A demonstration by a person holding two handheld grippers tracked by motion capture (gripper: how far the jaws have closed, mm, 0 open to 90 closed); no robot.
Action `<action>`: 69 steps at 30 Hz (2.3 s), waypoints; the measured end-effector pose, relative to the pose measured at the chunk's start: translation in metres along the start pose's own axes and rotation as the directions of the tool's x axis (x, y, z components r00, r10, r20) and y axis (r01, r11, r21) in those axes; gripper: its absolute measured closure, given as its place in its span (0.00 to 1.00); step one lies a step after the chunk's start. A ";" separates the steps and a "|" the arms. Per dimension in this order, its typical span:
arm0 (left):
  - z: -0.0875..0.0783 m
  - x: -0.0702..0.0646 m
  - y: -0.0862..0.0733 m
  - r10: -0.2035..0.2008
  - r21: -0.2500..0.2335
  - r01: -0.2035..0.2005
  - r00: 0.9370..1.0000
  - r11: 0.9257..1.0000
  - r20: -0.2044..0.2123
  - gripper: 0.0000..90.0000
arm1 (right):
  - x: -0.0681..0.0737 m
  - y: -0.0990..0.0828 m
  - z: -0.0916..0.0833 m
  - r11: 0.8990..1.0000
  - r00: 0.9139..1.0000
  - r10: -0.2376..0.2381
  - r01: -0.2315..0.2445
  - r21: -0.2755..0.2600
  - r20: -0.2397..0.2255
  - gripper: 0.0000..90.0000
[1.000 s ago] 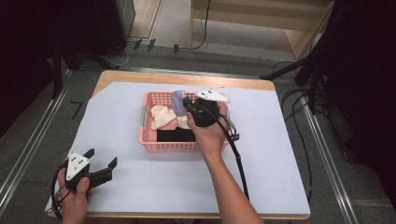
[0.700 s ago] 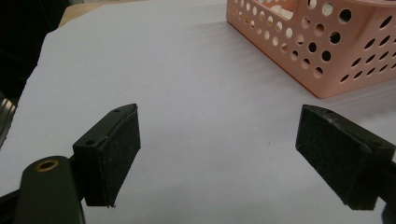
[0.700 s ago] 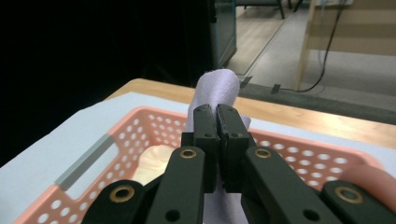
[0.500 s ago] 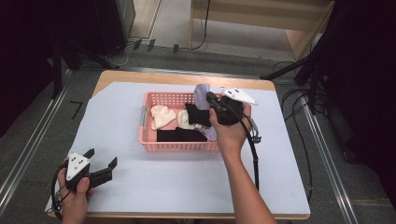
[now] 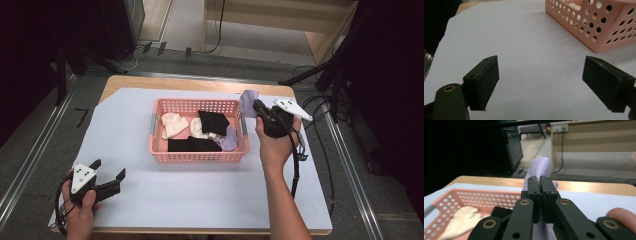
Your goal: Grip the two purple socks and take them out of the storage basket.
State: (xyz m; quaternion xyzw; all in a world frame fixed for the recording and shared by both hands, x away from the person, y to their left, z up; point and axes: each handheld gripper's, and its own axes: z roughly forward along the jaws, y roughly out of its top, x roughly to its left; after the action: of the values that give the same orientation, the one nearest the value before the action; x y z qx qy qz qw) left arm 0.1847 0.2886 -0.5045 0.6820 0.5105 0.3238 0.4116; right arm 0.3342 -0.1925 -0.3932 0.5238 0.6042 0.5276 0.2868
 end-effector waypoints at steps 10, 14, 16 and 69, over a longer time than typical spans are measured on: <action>0.001 -0.001 0.000 -0.003 -0.006 0.003 1.000 1.000 -0.003 0.17 | -0.048 -0.028 -0.010 0.998 0.994 0.030 -0.036 0.058 0.103 0.98; 0.001 -0.001 0.000 0.002 -0.003 -0.002 1.000 1.000 -0.003 0.17 | -0.060 -0.044 -0.009 0.994 0.990 0.031 -0.046 0.103 0.141 0.97; 0.000 -0.001 0.000 0.004 0.000 -0.004 1.000 1.000 -0.002 0.17 | -0.062 -0.046 -0.009 0.992 0.988 0.028 -0.045 0.115 0.150 0.97; 0.000 -0.001 0.000 0.006 0.001 -0.006 1.000 1.000 -0.001 0.17 | 0.075 -0.082 0.099 0.619 0.976 -0.219 0.147 0.771 -0.010 0.78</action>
State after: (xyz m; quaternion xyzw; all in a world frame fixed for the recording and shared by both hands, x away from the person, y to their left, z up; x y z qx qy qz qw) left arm 0.1845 0.2872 -0.5047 0.6836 0.5090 0.3248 0.4101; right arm 0.3742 -0.0800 -0.4824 0.5535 0.8079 0.1664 0.1150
